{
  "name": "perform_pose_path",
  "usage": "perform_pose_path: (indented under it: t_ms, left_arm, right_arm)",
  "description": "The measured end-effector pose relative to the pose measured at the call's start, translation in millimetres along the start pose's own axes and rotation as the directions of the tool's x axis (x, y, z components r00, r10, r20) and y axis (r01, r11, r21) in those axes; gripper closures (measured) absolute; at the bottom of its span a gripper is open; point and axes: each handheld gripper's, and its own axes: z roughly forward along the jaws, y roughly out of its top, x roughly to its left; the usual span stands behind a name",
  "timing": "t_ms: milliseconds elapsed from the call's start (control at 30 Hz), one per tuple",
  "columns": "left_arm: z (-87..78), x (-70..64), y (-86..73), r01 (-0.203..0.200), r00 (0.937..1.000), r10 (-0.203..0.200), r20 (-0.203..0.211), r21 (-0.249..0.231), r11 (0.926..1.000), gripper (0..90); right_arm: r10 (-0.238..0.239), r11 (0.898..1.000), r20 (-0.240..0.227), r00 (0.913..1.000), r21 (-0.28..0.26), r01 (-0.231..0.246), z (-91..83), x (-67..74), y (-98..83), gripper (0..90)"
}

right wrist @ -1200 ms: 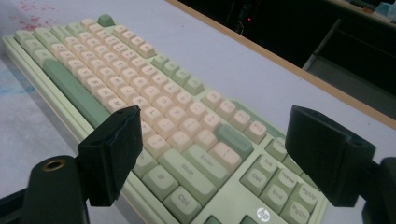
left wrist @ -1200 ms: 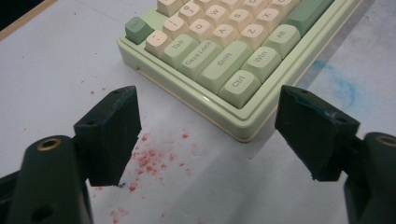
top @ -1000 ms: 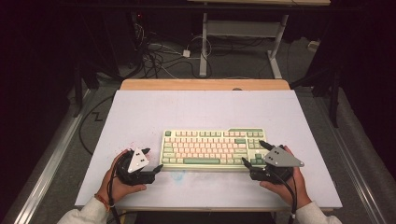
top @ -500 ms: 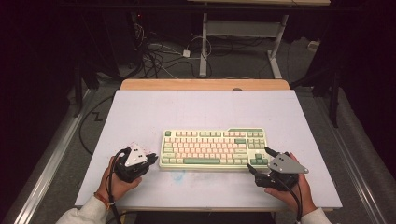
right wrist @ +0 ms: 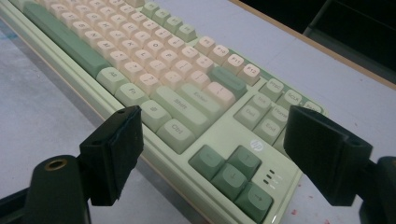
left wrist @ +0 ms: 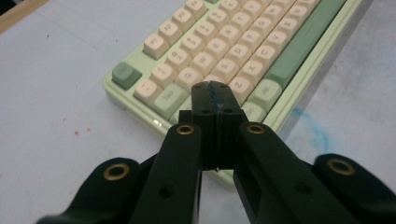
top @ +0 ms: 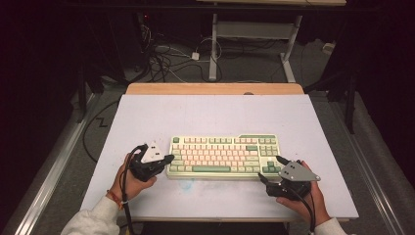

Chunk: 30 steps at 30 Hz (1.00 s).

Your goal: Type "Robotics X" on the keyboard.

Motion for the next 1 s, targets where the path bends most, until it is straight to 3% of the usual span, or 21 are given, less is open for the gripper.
perform_pose_path:
  t_ms: [467, 833, 1000]
  left_arm:
    - [35.3, -8.7, 39.9, -0.06, 0.9937, 0.058, 0.096, 0.02, 0.998, 87.7]
    - [65.9, -26.7, 61.8, -0.131, 0.983, 0.121, 0.138, 0.063, 0.9893, 87.7]
    - [76.6, -32.0, 67.7, -0.139, 0.9802, 0.127, 0.152, 0.071, 0.9877, 87.7]
  right_arm:
    - [0.006, 1.0, -0.009, 0.9999, 0.0, -0.006, 1.6, 1.4, 0.3, 20.4]
    - [-0.007, 1.0, -0.017, 0.9998, 0.021, 0.008, 5.0, 1.8, -1.7, 20.4]
    - [-0.002, 1.0, -0.009, 1.0, 0.015, 0.002, 4.5, 0.8, -1.7, 21.1]
